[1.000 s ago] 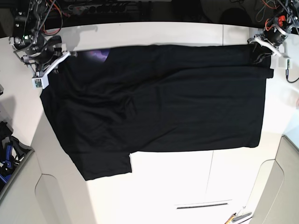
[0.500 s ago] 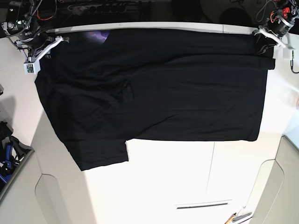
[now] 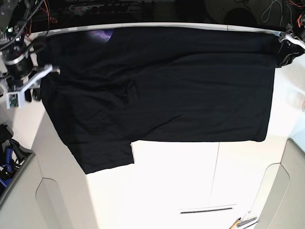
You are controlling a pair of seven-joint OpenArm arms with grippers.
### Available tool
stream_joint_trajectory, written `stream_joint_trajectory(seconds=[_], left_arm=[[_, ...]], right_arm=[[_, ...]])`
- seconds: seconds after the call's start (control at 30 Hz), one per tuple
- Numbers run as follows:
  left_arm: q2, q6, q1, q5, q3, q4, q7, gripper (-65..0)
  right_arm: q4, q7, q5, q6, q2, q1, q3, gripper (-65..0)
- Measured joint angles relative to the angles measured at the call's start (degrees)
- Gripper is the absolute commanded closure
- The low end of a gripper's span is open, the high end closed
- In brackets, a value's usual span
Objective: Fold the T-shirt properly
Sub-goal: 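Reach both grippers down the shirt sides toward the hem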
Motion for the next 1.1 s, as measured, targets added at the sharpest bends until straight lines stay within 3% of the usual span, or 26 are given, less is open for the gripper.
stream_joint_trajectory(seconds=[0.13, 0.3, 0.7, 0.83, 1.0, 1.1], left_arm=[[0.00, 0.02, -0.02, -0.02, 0.00, 0.00, 0.15, -27.0], [0.02, 0.00, 0.00, -0.57, 0.00, 0.00, 0.20, -27.1], [0.07, 0.00, 0.02, -0.61, -0.04, 0.00, 0.22, -27.1], [0.07, 0.00, 0.02, -0.85, -0.04, 0.00, 0.20, -27.1], [0.07, 0.00, 0.00, -1.05, -0.04, 0.00, 0.20, -27.1], [0.07, 0.00, 0.00, -1.07, -0.04, 0.00, 0.20, -27.1]], right_arm=[[-2.84, 5.31, -4.94, -0.72, -0.02, 5.81, 0.02, -24.1], [-16.28, 6.78, -4.22, 0.28, 0.13, 15.61, 0.02, -27.6], [-68.26, 6.75, 13.05, 14.03, 9.14, 40.70, 0.15, -27.6], [-76.72, 6.56, 17.62, 15.63, 8.41, 42.97, 0.04, -27.6], [-78.07, 6.95, 18.23, 15.91, 6.43, 42.99, -0.04, -27.4], [-78.07, 6.95, 18.27, 15.91, 5.64, 42.99, -0.24, -19.4]])
